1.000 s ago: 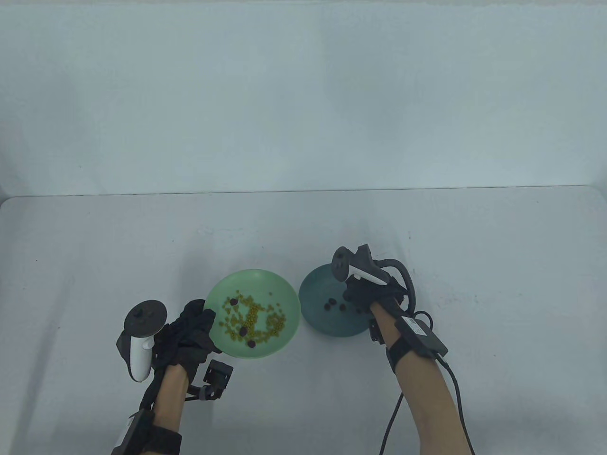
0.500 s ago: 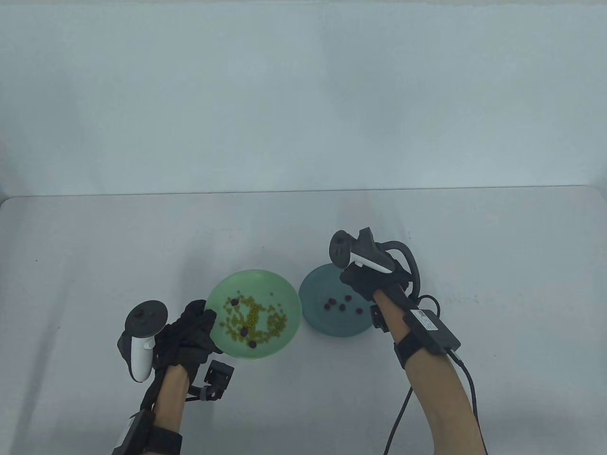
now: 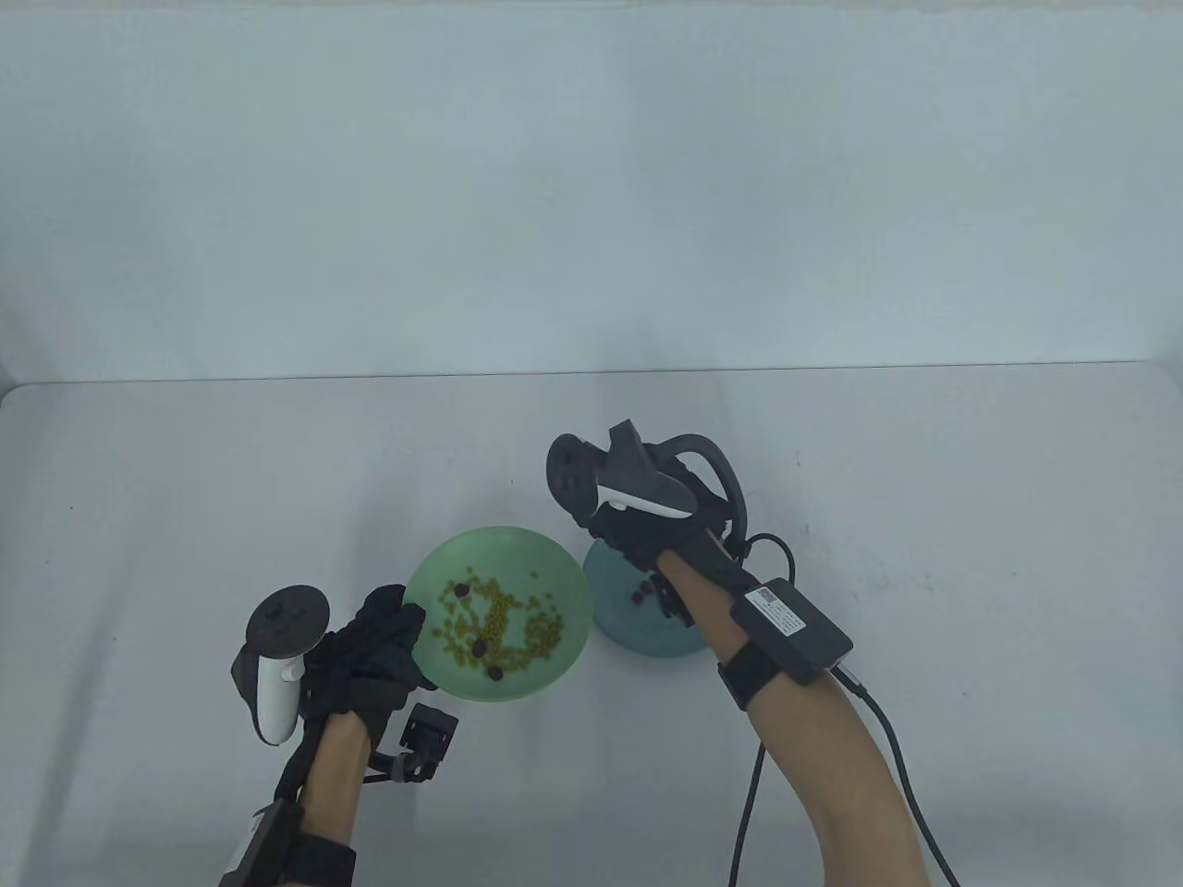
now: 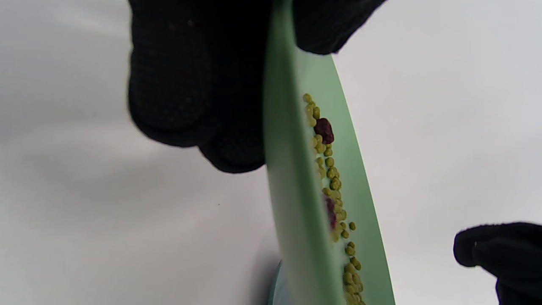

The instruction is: Pick cranberries with hand pinch into plate

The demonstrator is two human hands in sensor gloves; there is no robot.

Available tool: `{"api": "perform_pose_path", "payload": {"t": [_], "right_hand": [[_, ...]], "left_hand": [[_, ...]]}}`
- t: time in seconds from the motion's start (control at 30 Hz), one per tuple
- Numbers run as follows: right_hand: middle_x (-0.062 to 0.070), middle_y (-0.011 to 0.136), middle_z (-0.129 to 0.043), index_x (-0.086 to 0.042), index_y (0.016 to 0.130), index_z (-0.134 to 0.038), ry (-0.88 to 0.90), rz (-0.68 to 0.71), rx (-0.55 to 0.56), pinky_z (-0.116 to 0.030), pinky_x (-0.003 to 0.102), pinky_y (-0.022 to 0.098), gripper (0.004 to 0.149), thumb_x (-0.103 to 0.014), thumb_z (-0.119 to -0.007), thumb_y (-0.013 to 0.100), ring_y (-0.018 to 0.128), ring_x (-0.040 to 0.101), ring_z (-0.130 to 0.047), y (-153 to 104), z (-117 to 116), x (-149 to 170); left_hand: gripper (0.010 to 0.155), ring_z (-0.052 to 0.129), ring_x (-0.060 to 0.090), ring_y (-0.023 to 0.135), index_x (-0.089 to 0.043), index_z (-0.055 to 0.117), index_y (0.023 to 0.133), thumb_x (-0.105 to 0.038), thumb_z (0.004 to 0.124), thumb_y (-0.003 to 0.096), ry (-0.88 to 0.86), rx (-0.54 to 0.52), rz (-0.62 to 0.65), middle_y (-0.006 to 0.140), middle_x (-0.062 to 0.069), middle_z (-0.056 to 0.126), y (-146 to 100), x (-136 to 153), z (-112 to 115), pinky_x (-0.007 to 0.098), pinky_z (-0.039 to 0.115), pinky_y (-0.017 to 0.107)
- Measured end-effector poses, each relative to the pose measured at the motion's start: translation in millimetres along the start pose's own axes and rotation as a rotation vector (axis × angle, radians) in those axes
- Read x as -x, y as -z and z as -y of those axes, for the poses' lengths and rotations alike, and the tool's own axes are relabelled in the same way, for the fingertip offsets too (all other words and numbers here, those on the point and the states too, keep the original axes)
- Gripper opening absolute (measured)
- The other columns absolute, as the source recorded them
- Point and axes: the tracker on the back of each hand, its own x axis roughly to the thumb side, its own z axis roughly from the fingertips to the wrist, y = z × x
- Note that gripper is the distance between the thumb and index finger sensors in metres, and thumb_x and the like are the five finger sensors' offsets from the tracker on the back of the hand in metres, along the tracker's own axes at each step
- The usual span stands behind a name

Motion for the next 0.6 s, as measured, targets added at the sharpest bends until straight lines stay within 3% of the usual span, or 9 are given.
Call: {"api": "perform_pose_path", "payload": {"t": [0.23, 0.6], "right_hand": [[-0.014, 0.045, -0.091, -0.019, 0.087, -0.085, 0.009, 0.096, 0.008, -0.087, 0.034, 0.039, 0.048, -0.049, -0.077, 0.052, 0.039, 0.007, -0.096, 5.9, -3.0, -41.2], [-0.014, 0.045, -0.091, -0.021, 0.090, -0.084, 0.032, 0.190, -0.021, -0.087, 0.035, 0.039, 0.048, -0.050, -0.076, 0.052, 0.039, 0.007, -0.096, 11.1, -31.0, -83.8]], "left_hand": [[0.052, 0.109, 0.025, 0.050, 0.001, 0.053, 0.104, -0.022, 0.066, 0.0592, 0.004, 0.005, 0.002, 0.083, 0.018, 0.084, 0.3, 0.0, 0.5, 0.032, 0.096, 0.038], [0.052, 0.108, 0.025, 0.050, 0.001, 0.053, 0.105, -0.022, 0.066, 0.0593, 0.010, 0.007, 0.002, 0.083, 0.018, 0.084, 0.8, -0.3, 1.1, 0.032, 0.096, 0.038]]}}
